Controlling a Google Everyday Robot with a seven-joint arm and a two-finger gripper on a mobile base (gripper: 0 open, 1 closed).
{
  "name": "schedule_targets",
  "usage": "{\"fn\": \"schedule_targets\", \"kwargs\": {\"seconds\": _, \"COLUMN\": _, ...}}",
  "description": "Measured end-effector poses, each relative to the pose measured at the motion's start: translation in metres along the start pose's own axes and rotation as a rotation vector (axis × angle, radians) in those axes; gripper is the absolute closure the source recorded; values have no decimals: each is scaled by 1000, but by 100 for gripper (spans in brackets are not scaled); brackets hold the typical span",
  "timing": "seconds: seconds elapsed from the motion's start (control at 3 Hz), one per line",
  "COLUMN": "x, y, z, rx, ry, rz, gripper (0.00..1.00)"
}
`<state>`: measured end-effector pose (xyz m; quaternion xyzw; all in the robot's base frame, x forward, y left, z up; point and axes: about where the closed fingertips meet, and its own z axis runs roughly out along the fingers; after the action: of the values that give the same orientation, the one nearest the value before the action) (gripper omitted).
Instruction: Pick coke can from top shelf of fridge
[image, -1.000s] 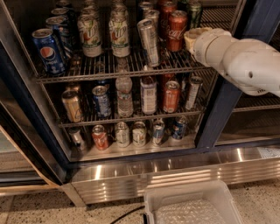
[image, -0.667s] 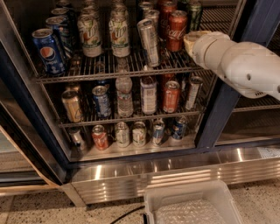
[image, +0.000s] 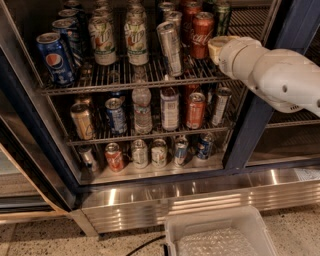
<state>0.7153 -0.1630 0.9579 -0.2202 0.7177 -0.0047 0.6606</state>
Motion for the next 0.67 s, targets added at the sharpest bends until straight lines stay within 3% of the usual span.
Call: {"fn": "schedule_targets", "kwargs": {"seconds": 0.67, "x": 0, "y": 8, "z": -1, "rx": -31, "ry": -9, "rz": 23, "gripper": 100}}
